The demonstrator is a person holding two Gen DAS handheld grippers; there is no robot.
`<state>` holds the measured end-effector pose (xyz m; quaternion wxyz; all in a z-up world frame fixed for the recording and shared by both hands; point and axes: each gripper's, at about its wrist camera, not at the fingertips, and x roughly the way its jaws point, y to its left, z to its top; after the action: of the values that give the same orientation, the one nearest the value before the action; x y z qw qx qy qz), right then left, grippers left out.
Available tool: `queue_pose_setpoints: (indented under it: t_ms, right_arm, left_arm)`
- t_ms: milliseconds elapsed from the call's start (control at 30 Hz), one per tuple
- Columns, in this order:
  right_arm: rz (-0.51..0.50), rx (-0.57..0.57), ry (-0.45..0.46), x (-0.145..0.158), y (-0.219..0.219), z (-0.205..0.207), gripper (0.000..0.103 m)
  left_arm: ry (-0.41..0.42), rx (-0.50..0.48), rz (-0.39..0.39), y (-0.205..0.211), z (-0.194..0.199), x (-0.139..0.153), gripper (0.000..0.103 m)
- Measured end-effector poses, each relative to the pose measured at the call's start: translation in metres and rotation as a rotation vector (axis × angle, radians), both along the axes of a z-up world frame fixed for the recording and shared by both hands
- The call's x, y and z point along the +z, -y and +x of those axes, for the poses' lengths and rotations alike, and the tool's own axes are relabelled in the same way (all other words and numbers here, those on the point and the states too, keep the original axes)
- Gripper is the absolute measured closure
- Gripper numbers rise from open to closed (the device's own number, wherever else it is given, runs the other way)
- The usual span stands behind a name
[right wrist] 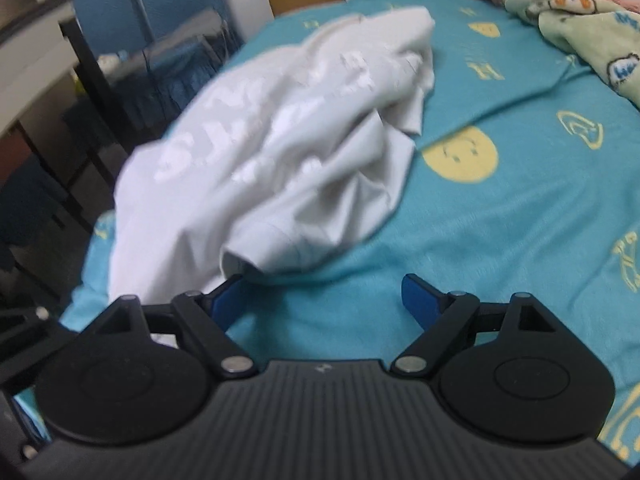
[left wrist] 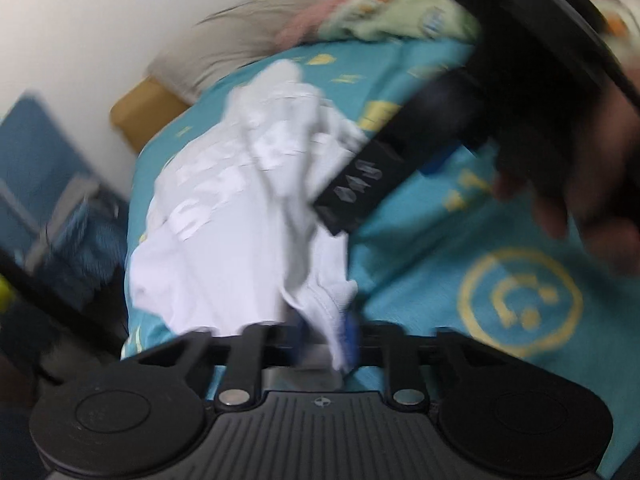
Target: Fold clothes
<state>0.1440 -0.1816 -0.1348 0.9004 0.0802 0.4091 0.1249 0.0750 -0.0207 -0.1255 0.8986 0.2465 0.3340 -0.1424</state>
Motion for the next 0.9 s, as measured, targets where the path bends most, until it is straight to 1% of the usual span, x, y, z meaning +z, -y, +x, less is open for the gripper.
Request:
queue_pose_setpoints:
  t_ms: [33, 67, 133, 200, 233, 267, 300, 400, 467, 533, 633, 700, 800, 867, 900]
  right_arm:
    - [0.020, -0.015, 0.016, 0.002, 0.002, 0.002, 0.018]
    - [0.040, -0.030, 0.033, 0.004, 0.004, 0.003, 0.018]
    - [0.081, -0.059, 0.065, 0.007, 0.007, 0.006, 0.018]
    - [0.121, -0.089, 0.098, 0.011, 0.011, 0.009, 0.018]
    - [0.116, -0.118, 0.105, 0.011, 0.014, 0.010, 0.018]
    - [0.111, -0.146, 0.106, 0.011, 0.018, 0.010, 0.018]
    - [0.114, -0.176, 0.101, 0.010, 0.024, 0.011, 0.018]
    - [0.151, -0.253, 0.095, 0.014, 0.043, 0.009, 0.017]
    - [0.131, -0.285, 0.121, 0.023, 0.048, 0.003, 0.017]
    - [0.076, -0.311, 0.166, 0.035, 0.050, -0.004, 0.017]
    - [0.008, -0.350, 0.260, 0.062, 0.056, -0.025, 0.017]
    - [-0.019, -0.363, 0.363, 0.083, 0.057, -0.046, 0.017]
    - [-0.079, -0.389, 0.515, 0.109, 0.053, -0.083, 0.017]
    - [-0.112, -0.388, 0.577, 0.118, 0.051, -0.099, 0.017]
    - [-0.128, -0.388, 0.608, 0.123, 0.051, -0.106, 0.017]
  left_arm:
    - [0.007, 0.031, -0.041, -0.006, 0.005, 0.006, 0.095]
    - [0.029, 0.060, -0.098, -0.014, 0.008, 0.016, 0.095]
    - [0.063, 0.099, -0.262, -0.033, 0.011, 0.037, 0.096]
    - [0.124, 0.097, -0.416, -0.048, 0.006, 0.057, 0.096]
    - [0.159, 0.091, -0.450, -0.052, 0.003, 0.064, 0.096]
    - [0.194, 0.084, -0.471, -0.054, 0.000, 0.072, 0.096]
    - [0.204, 0.085, -0.491, -0.056, 0.000, 0.075, 0.096]
    - [0.209, 0.096, -0.552, -0.062, -0.001, 0.082, 0.096]
    - [0.213, 0.104, -0.592, -0.066, -0.002, 0.087, 0.096]
    - [0.228, 0.106, -0.634, -0.071, -0.004, 0.093, 0.096]
    - [0.270, 0.088, -0.718, -0.082, -0.018, 0.106, 0.096]
    - [0.293, 0.072, -0.782, -0.089, -0.032, 0.116, 0.096]
    - [0.327, 0.037, -0.829, -0.094, -0.049, 0.130, 0.096]
    - [0.335, 0.025, -0.857, -0.098, -0.058, 0.137, 0.096]
    - [0.337, 0.026, -0.857, -0.100, -0.061, 0.138, 0.096]
